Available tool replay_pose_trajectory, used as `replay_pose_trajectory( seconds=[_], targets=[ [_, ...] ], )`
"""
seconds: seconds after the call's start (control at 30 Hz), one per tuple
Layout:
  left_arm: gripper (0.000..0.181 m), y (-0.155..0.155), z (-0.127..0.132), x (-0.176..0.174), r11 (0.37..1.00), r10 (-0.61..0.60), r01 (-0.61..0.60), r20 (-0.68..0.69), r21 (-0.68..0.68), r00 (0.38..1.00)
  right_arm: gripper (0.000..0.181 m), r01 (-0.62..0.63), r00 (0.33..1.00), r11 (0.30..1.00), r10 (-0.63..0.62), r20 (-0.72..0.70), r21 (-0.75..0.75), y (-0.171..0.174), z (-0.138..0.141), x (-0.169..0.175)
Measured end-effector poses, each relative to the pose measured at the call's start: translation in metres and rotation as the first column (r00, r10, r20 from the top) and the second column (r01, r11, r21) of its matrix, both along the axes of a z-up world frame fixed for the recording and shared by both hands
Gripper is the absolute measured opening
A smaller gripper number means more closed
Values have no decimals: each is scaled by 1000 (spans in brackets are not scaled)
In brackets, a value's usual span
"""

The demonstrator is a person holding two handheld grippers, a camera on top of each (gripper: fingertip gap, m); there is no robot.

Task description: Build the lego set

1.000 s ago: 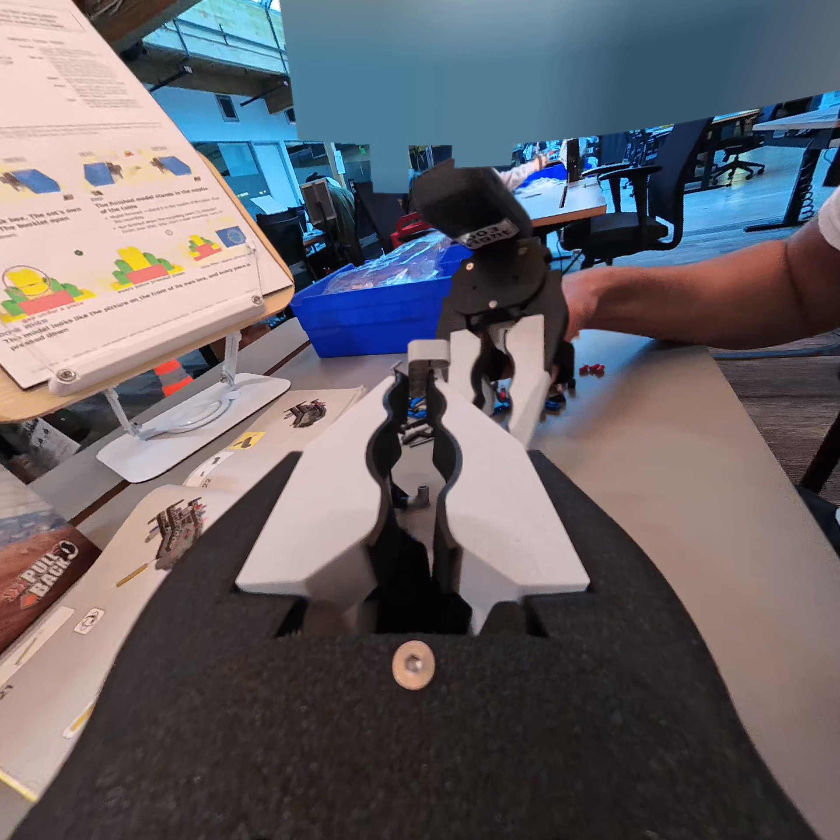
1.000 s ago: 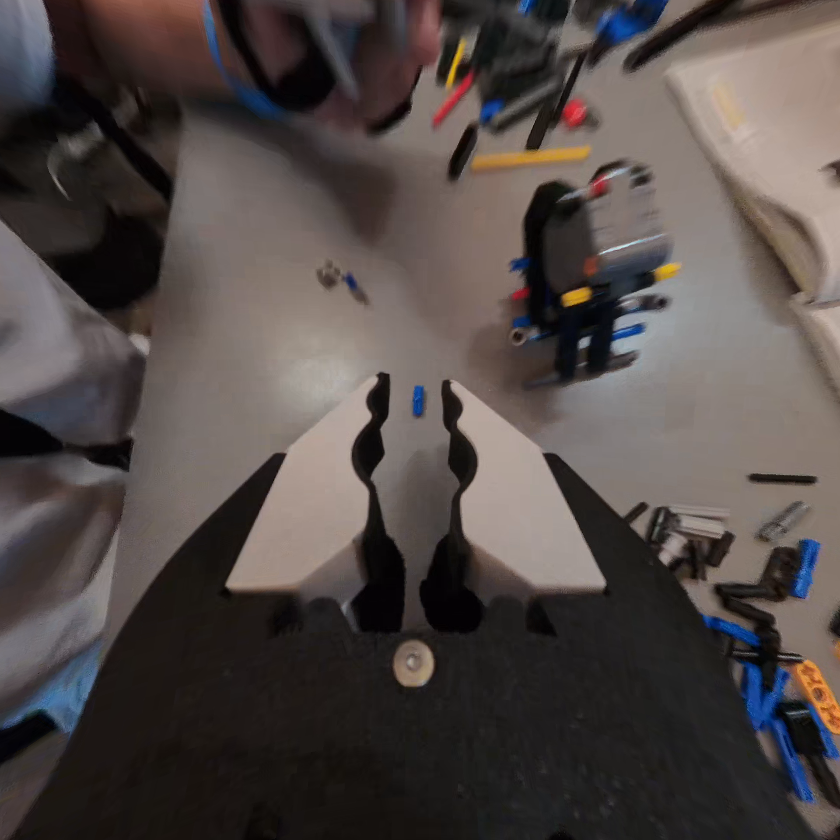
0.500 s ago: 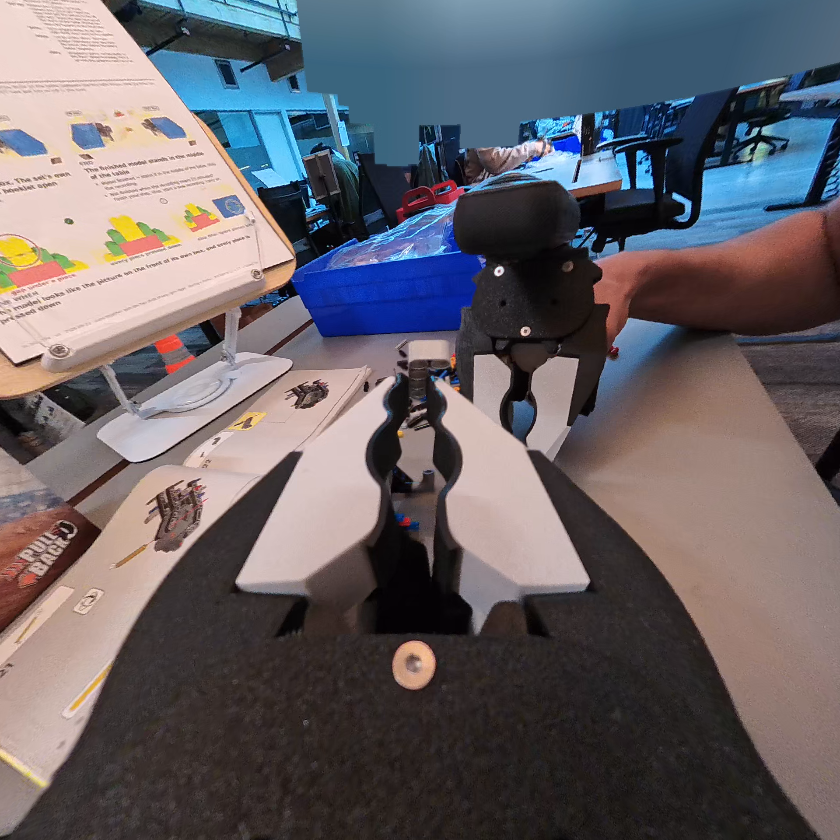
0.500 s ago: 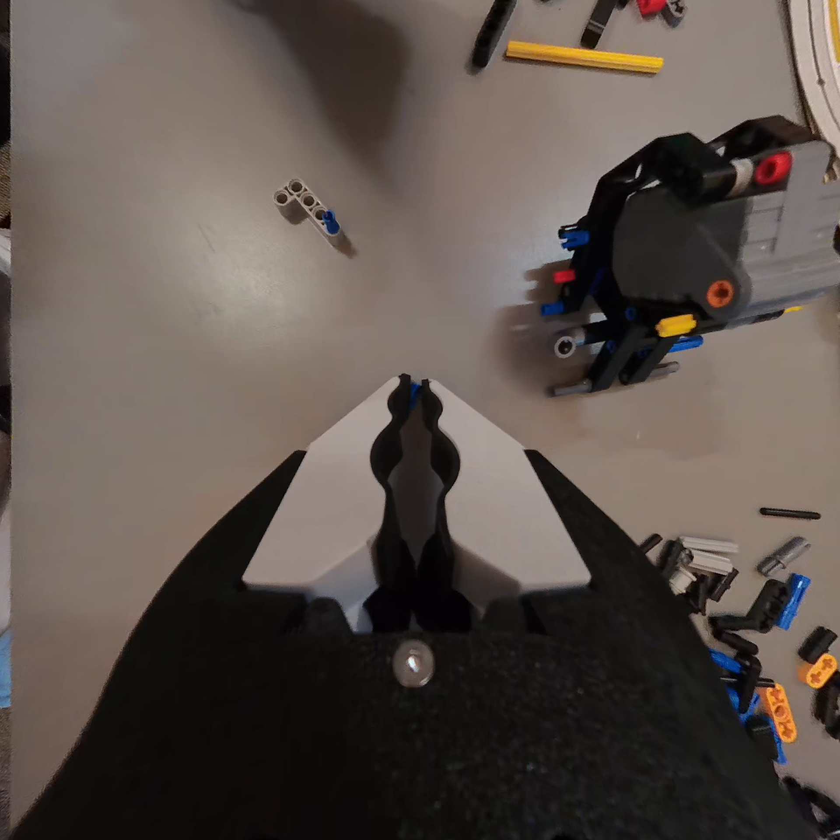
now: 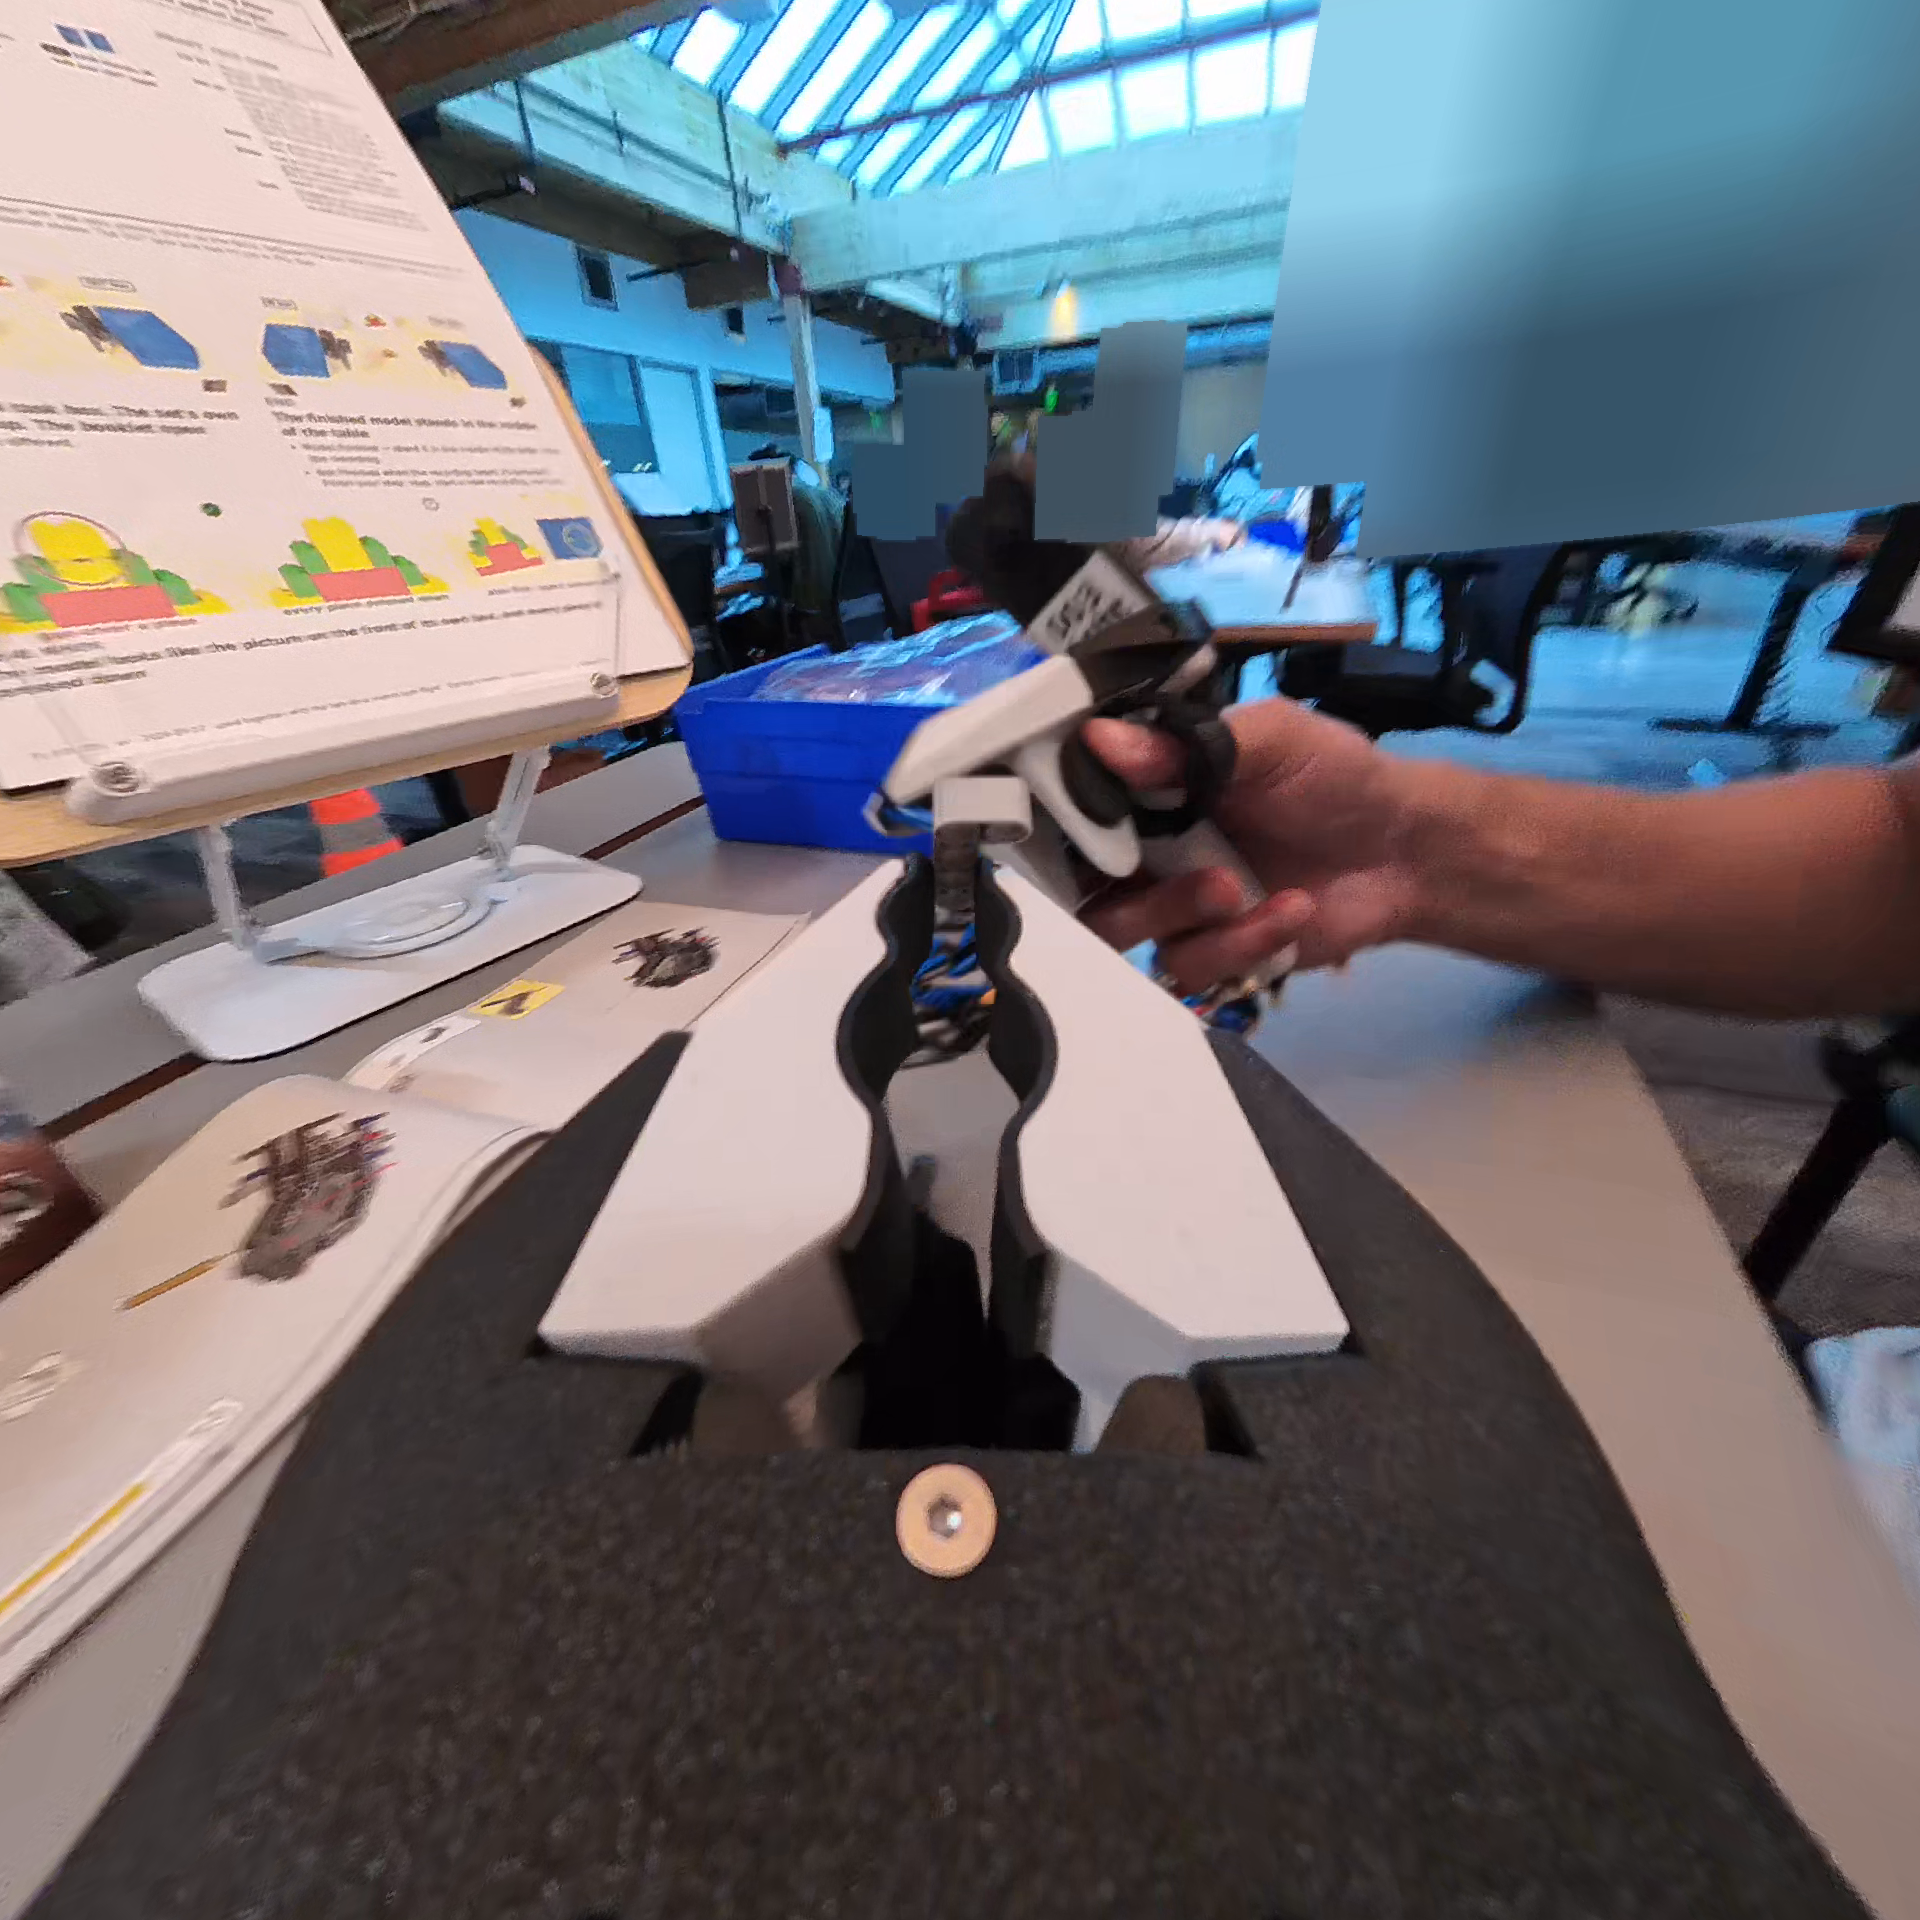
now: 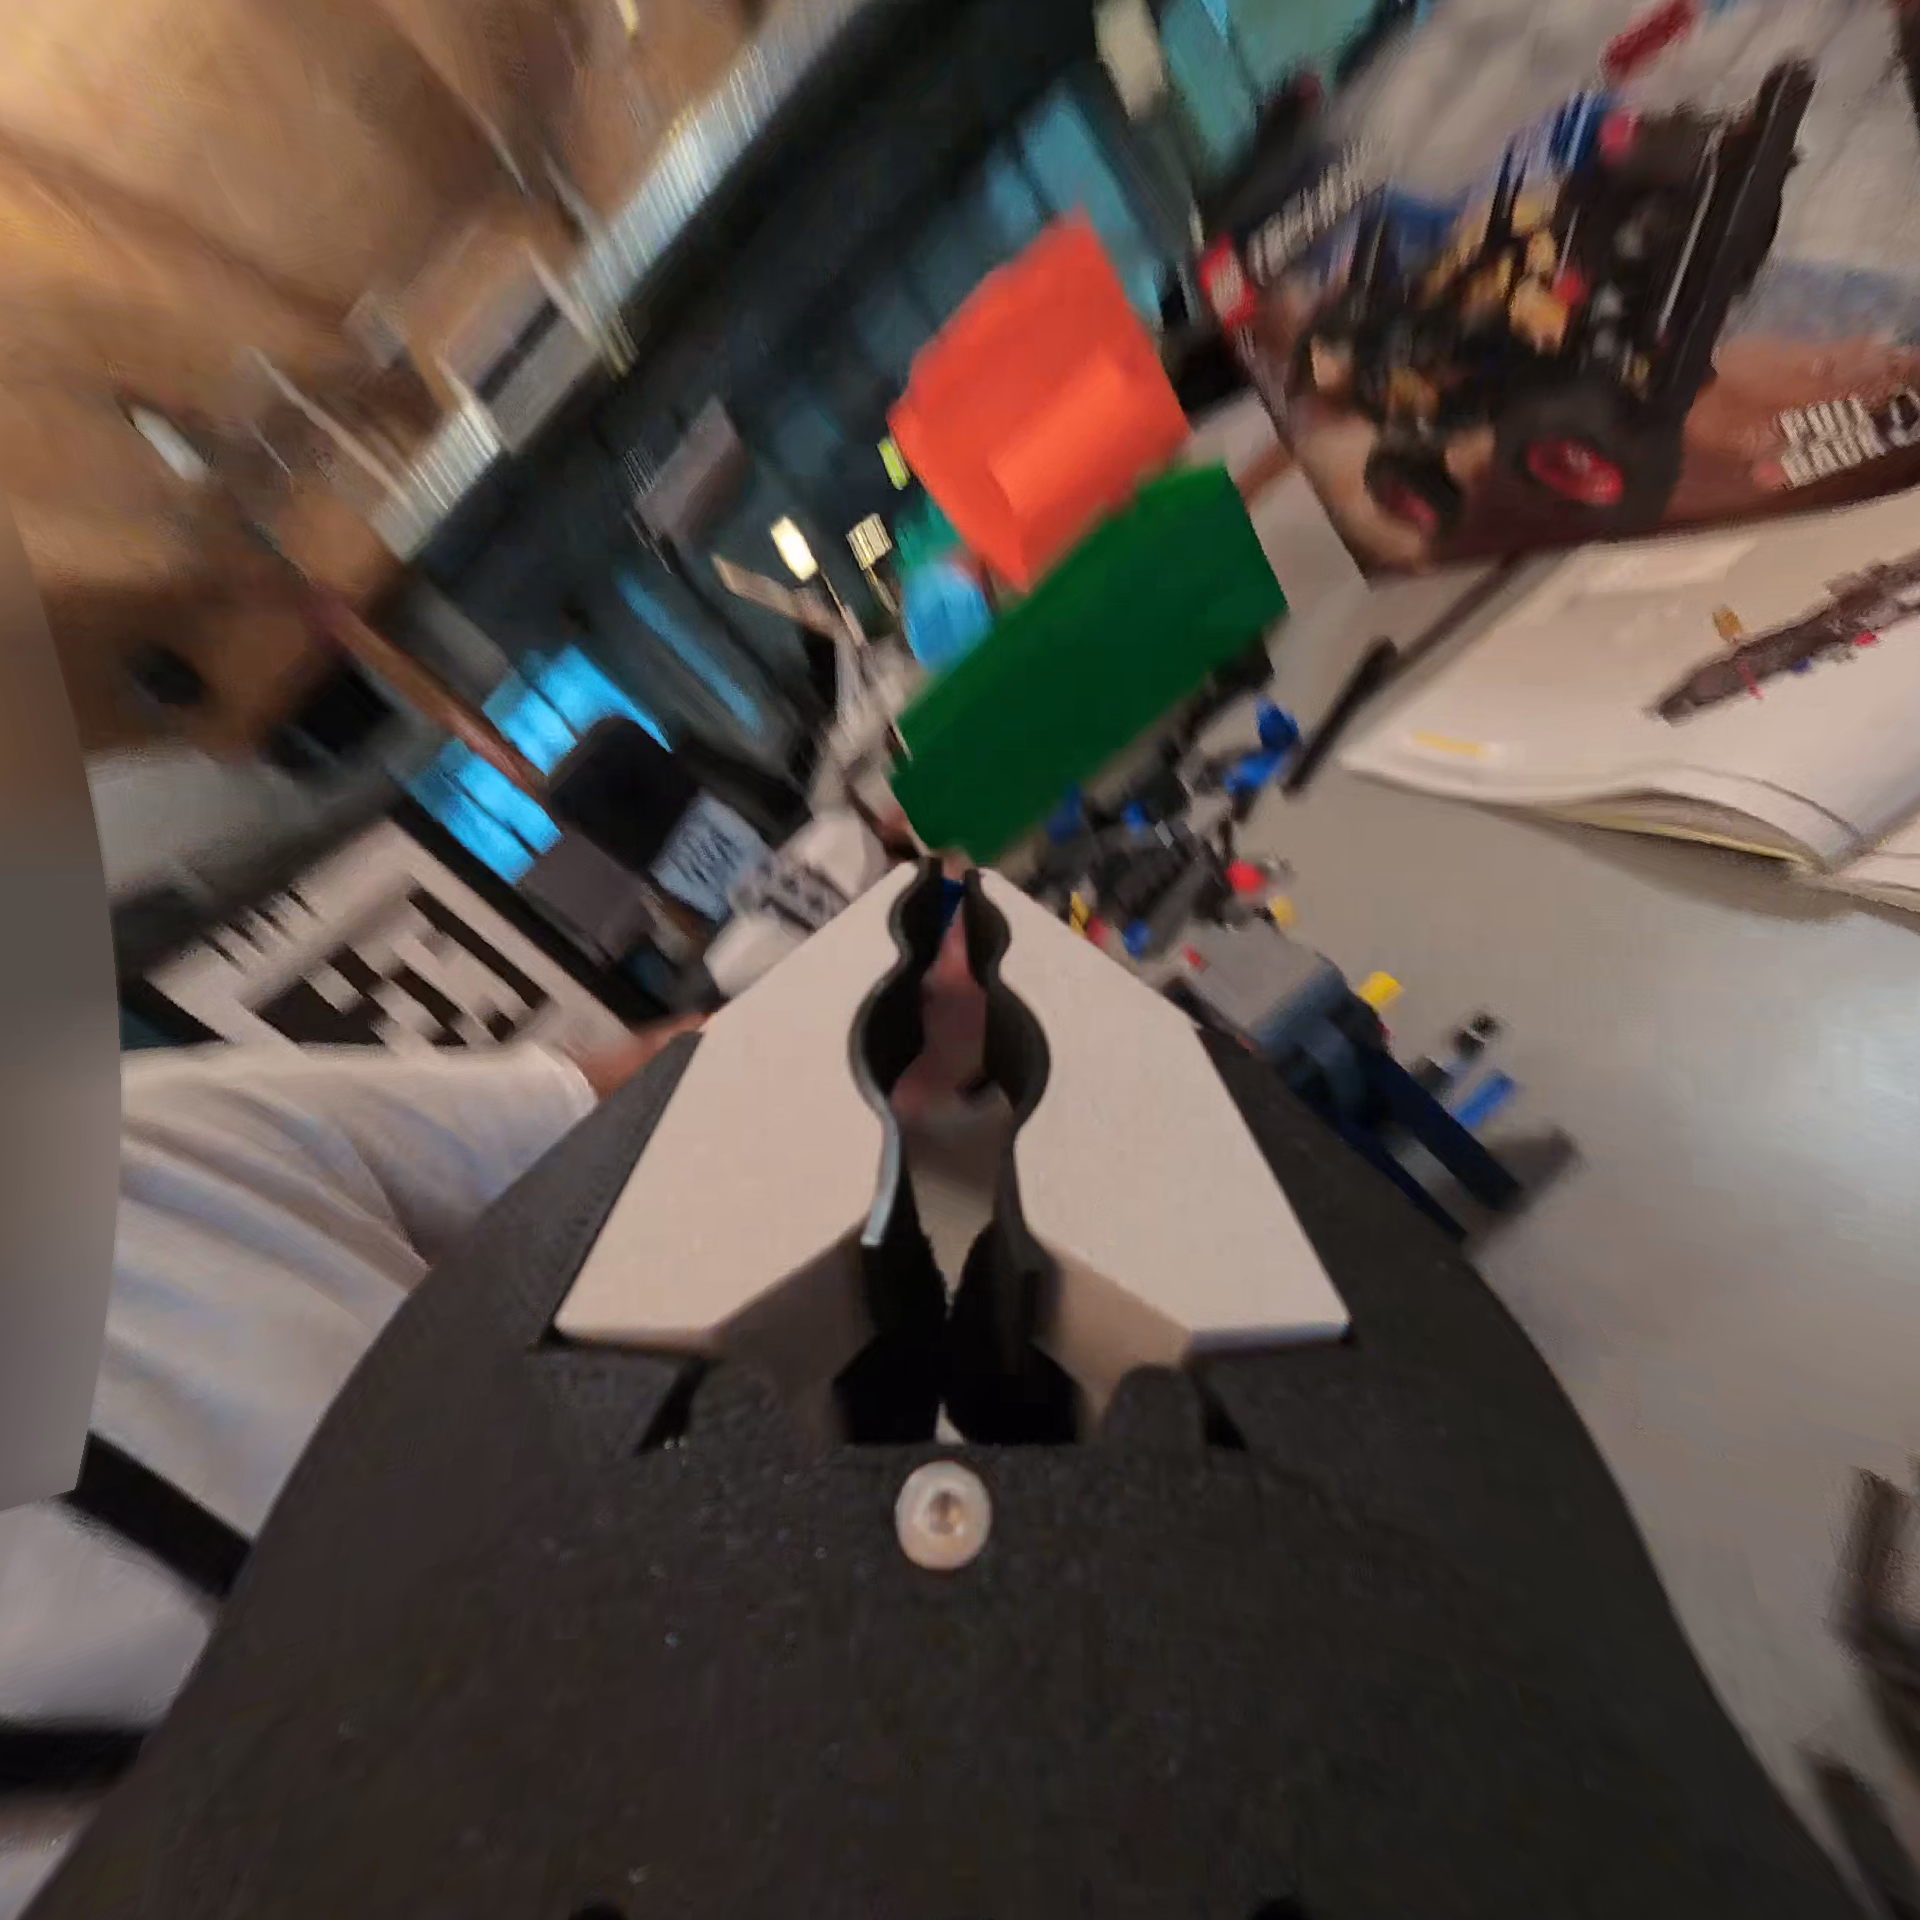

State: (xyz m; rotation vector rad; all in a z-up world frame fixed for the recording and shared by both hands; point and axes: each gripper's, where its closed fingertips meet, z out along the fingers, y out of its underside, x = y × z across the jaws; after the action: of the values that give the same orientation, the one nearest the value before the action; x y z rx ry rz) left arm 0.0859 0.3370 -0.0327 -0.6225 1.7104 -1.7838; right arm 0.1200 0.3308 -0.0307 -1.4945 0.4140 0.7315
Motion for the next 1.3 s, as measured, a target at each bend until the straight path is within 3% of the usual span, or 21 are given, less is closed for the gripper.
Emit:
replay_pose_trajectory(
  seconds=[0.1, 0.17, 0.23, 0.37, 0.67, 0.9, 1.07, 1.17, 1.23, 1.3],
  targets=[
    [6, -6, 14, -9, 962, -150, 123, -92, -243, 984, 2, 78, 993, 972, -54, -108, 222, 4, 30, -3],
    [6, -3, 28, -15, 879, -281, 202, -127, -432, 951, 2, 99, 994, 955, -83, -69, 281, 10, 38, -15],
    [5, 1, 37, -18, 807, -363, 244, -127, -538, 923, 3, 117, 993, 938, -114, -30, 325, 15, 46, -25],
    [5, 4, 43, -23, 721, -453, 286, -118, -631, 884, 3, 125, 986, 932, -155, 62, 340, 24, 54, -37],
    [5, 7, 46, -22, 664, -492, 284, -118, -692, 862, 3, 134, 965, 935, -199, 171, 328, 32, 55, -45],
    [6, 12, 46, -20, 658, -492, 275, -123, -701, 862, 3, 141, 959, 935, -210, 191, 325, 34, 51, -45],
    [6, 11, 38, -15, 706, -463, 253, -161, -662, 872, 3, 140, 953, 953, -203, 224, 267, 30, 47, -40],
    [6, 13, 23, -4, 794, -387, 194, -233, -576, 892, 3, 156, 935, 983, -177, 309, 93, 16, 25, -29],
    [6, 12, 7, 5, 861, -315, 139, -299, -490, 901, 3, 143, 931, 977, -78, 357, -158, 2, -14, -23],
    [6, 10, 0, 8, 898, -273, 127, -307, -422, 911, 3, 96, 925, 887, 87, 369, -451, -23, -67, -28]
  ],
)
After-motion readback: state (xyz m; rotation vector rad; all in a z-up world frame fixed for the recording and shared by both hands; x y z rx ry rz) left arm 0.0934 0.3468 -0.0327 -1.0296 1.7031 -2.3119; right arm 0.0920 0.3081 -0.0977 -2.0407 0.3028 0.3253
